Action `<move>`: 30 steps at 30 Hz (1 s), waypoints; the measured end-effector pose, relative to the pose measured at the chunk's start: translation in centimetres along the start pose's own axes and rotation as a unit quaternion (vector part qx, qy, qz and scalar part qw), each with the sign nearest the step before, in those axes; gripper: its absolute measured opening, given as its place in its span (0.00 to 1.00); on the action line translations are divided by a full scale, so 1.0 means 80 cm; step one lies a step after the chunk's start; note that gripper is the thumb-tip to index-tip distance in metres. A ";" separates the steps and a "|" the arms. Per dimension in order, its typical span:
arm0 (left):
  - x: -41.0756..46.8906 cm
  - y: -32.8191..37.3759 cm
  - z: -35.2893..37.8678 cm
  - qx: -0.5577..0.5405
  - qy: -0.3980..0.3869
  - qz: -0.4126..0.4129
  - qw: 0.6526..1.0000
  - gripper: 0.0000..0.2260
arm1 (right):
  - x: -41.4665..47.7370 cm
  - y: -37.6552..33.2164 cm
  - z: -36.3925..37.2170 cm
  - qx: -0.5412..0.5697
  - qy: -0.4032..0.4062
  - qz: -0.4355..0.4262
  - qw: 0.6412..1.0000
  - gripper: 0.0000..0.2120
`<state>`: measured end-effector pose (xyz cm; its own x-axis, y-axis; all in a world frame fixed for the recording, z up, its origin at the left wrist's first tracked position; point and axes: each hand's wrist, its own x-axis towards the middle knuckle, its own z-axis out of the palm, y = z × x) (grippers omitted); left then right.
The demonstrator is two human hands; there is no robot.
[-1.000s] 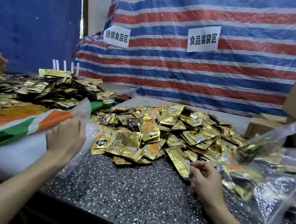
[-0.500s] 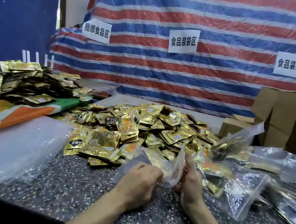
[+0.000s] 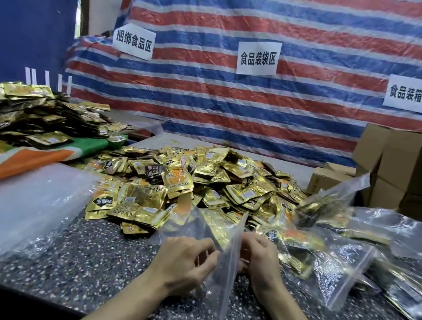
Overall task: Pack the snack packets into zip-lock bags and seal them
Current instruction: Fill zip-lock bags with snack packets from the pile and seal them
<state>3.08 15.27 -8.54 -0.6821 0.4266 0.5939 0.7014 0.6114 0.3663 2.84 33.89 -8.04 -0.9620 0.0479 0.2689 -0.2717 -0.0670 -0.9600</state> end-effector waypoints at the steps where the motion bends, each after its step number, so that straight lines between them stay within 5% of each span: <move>1: 0.000 0.000 0.001 0.008 -0.005 -0.001 1.000 0.25 | -0.001 -0.002 0.002 -0.007 0.004 0.004 1.000 0.20; 5: 0.002 -0.004 0.004 0.040 -0.008 -0.003 0.999 0.23 | -0.007 -0.010 0.004 -0.024 -0.058 -0.008 0.998 0.30; 10: 0.004 -0.007 0.009 0.034 -0.005 -0.031 0.999 0.20 | -0.019 -0.019 0.009 -0.037 -0.148 -0.023 0.988 0.19; 22: 0.001 -0.010 0.008 0.068 0.014 -0.060 0.996 0.16 | -0.023 -0.017 0.011 -0.112 -0.156 0.016 0.981 0.10; 27: 0.000 -0.011 -0.001 -0.100 0.006 -0.050 0.994 0.17 | -0.025 -0.020 0.011 -0.095 -0.164 0.013 0.982 0.04; 30: 0.000 -0.011 -0.004 -0.298 -0.003 -0.062 0.952 0.18 | -0.025 -0.023 0.012 -0.068 -0.160 0.006 0.985 0.06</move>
<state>2.50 14.51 -8.62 -0.7673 0.3814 0.5156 0.6066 0.1705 0.7765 5.26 32.96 -6.77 -0.9306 -0.2703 0.2466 -0.2745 0.0699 -0.9591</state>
